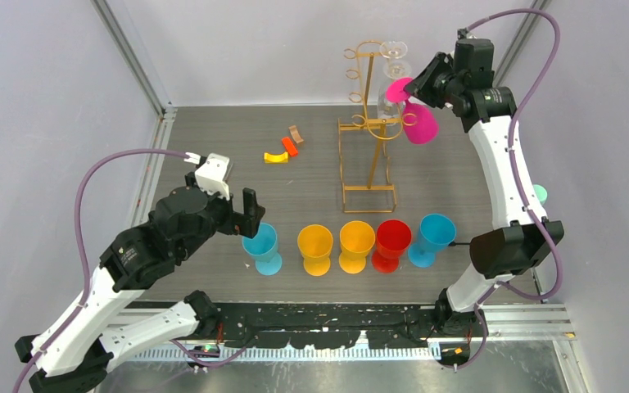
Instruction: Take the wine glass off the wine glass rack
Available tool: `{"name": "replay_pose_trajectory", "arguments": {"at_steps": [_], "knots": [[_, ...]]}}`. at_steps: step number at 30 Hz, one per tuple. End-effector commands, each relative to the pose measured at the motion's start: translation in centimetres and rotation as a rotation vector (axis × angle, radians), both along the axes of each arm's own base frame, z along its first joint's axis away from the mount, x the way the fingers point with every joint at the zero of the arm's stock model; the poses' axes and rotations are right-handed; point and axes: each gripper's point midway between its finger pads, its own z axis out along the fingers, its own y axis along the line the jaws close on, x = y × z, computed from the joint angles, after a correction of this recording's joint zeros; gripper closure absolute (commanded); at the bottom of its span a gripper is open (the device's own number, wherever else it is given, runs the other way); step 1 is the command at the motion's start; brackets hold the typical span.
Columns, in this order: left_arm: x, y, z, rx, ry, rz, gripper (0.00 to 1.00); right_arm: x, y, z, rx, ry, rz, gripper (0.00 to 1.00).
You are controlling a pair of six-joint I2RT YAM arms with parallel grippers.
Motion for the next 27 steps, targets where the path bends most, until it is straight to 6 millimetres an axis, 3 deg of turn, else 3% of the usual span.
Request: {"name": "replay_pose_trajectory", "arguments": {"at_steps": [1, 7, 16, 27], "knots": [[0.5, -0.3, 2.0, -0.046, -0.054, 0.006, 0.00, -0.7, -1.3, 2.1, -0.032, -0.058, -0.048, 0.89], [0.5, -0.3, 2.1, -0.047, -0.057, 0.008, 0.00, -0.6, -1.5, 3.5, -0.021, -0.114, -0.066, 0.99], [0.3, -0.1, 2.2, -0.056, -0.059, 0.008, 0.00, -1.8, -1.5, 7.4, 0.053, -0.263, -0.090, 1.00], [0.0, 0.2, 2.4, -0.075, -0.066, 0.011, 0.00, -3.3, -2.6, 9.3, 0.068, -0.316, -0.150, 1.00]]}}
